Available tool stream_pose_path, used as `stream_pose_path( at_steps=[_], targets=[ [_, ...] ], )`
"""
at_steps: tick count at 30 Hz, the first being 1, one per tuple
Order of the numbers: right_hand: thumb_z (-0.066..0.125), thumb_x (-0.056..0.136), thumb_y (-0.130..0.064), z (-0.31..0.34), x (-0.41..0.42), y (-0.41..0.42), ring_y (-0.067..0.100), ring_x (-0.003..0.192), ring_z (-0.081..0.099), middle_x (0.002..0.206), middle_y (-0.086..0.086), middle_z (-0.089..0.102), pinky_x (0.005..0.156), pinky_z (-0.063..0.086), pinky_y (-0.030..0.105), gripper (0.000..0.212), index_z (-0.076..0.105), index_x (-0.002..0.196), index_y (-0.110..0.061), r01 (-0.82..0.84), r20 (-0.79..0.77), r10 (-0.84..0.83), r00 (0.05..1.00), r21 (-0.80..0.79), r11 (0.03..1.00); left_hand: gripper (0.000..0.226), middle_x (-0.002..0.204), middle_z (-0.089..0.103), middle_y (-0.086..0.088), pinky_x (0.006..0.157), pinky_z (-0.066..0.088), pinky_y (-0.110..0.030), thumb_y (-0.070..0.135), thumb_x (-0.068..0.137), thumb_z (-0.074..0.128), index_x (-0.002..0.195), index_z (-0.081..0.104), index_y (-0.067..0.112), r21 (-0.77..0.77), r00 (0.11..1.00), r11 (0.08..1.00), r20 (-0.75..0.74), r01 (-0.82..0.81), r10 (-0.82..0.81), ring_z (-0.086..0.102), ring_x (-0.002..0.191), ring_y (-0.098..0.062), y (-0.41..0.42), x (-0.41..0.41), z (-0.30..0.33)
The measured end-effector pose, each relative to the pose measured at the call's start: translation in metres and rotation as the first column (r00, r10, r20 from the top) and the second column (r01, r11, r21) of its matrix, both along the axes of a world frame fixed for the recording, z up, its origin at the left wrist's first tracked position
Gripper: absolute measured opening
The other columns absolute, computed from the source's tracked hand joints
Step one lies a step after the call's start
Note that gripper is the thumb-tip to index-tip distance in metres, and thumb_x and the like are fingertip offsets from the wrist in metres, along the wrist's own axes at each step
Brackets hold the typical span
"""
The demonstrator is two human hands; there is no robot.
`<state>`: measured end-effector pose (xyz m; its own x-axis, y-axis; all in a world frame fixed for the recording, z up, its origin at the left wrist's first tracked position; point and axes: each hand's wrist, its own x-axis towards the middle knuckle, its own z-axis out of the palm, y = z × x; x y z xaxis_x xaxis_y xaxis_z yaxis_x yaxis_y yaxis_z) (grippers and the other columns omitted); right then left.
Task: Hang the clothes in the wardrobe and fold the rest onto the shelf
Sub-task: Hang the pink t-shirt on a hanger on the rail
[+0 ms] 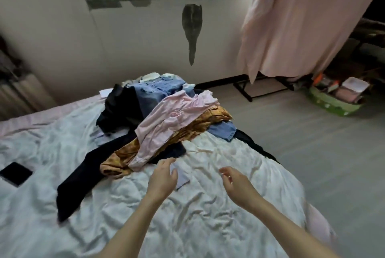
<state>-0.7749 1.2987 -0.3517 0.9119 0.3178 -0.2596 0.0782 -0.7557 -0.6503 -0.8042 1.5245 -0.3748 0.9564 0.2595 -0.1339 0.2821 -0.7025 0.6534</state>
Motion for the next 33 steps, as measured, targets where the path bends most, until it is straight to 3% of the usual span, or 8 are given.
stream_pose_path(
  at_steps=[5,12,17,20,24,29,31,33],
  targets=[
    [0.038,0.098,-0.018,-0.052,0.058,0.066,0.018,0.113,0.051,0.128,0.004,0.054,0.094,0.04,0.027,0.033,0.048,0.129,-0.016,-0.099,0.018,0.099,0.995,0.015,0.995,0.045,0.141,0.041,-0.011,0.104,0.035,-0.037,0.013,0.093,0.046,0.138,0.04,0.009,0.074,0.971,0.972,-0.075,-0.221,0.226,0.039,0.129,-0.027,0.058,0.029,-0.06],
    [0.04,0.096,-0.013,-0.144,0.128,0.139,0.017,0.124,0.043,0.135,0.004,0.047,0.102,0.033,0.025,0.04,0.042,0.136,-0.013,-0.217,0.094,0.209,0.973,0.072,0.974,0.05,0.147,0.028,-0.011,0.102,0.034,-0.042,0.012,0.093,0.044,0.141,0.031,0.012,0.202,0.916,0.94,-0.243,-0.274,0.32,0.03,0.131,-0.034,0.115,0.083,-0.17],
    [0.041,0.096,-0.014,-0.218,0.168,0.156,0.015,0.127,0.038,0.137,0.002,0.044,0.103,0.03,0.022,0.045,0.036,0.14,-0.014,-0.294,0.148,0.281,0.948,0.075,0.953,0.072,0.158,-0.003,-0.006,0.111,0.022,-0.049,0.025,0.094,0.047,0.15,0.001,0.025,0.295,0.873,0.911,-0.31,-0.289,0.377,-0.002,0.143,-0.034,0.155,0.135,-0.239],
    [0.041,0.095,-0.012,-0.245,0.177,0.155,0.015,0.125,0.039,0.134,0.003,0.044,0.102,0.031,0.023,0.045,0.035,0.14,-0.014,-0.29,0.137,0.276,0.951,0.091,0.953,0.082,0.154,0.012,-0.011,0.106,0.024,-0.052,0.034,0.092,0.052,0.149,-0.007,0.027,0.409,0.817,0.857,-0.345,-0.313,0.463,0.009,0.14,-0.035,0.167,0.153,-0.258],
    [0.04,0.096,-0.015,-0.265,0.181,0.148,0.014,0.123,0.041,0.135,0.001,0.042,0.1,0.032,0.022,0.044,0.035,0.14,-0.016,-0.266,0.06,0.26,0.964,0.104,0.958,0.051,0.123,0.049,-0.019,0.094,0.033,-0.047,0.018,0.094,0.048,0.143,0.035,0.016,0.475,0.861,0.794,-0.133,-0.379,0.49,0.042,0.116,-0.037,0.163,0.157,-0.269],
    [0.038,0.098,-0.025,-0.24,0.187,0.158,0.009,0.114,0.048,0.136,-0.003,0.045,0.1,0.039,0.029,0.04,0.04,0.138,-0.021,-0.036,-0.174,0.083,0.981,0.253,0.967,0.018,0.078,0.053,-0.015,0.07,0.042,-0.046,0.006,0.09,0.059,0.105,0.07,0.004,0.36,0.935,0.878,0.276,-0.316,0.224,0.054,0.077,-0.036,0.132,0.134,-0.237],
    [0.042,0.098,-0.032,-0.216,0.188,0.168,0.013,0.112,0.051,0.134,0.001,0.048,0.095,0.044,0.032,0.039,0.041,0.136,-0.022,0.175,-0.416,-0.004,0.909,0.374,0.911,0.018,0.075,0.052,-0.015,0.06,0.046,-0.042,0.003,0.087,0.057,0.099,0.07,-0.001,0.281,0.93,0.938,0.354,-0.204,0.096,0.055,0.069,-0.035,0.114,0.121,-0.211],
    [0.047,0.096,-0.036,-0.192,0.187,0.178,0.022,0.113,0.056,0.131,0.006,0.052,0.09,0.049,0.04,0.036,0.046,0.128,-0.019,0.461,-0.702,0.035,0.711,0.503,0.731,0.026,0.078,0.055,-0.016,0.057,0.05,-0.039,0.011,0.088,0.049,0.098,0.07,-0.001,0.224,0.924,0.973,0.38,-0.058,-0.033,0.058,0.069,-0.032,0.092,0.107,-0.187]
  ],
)
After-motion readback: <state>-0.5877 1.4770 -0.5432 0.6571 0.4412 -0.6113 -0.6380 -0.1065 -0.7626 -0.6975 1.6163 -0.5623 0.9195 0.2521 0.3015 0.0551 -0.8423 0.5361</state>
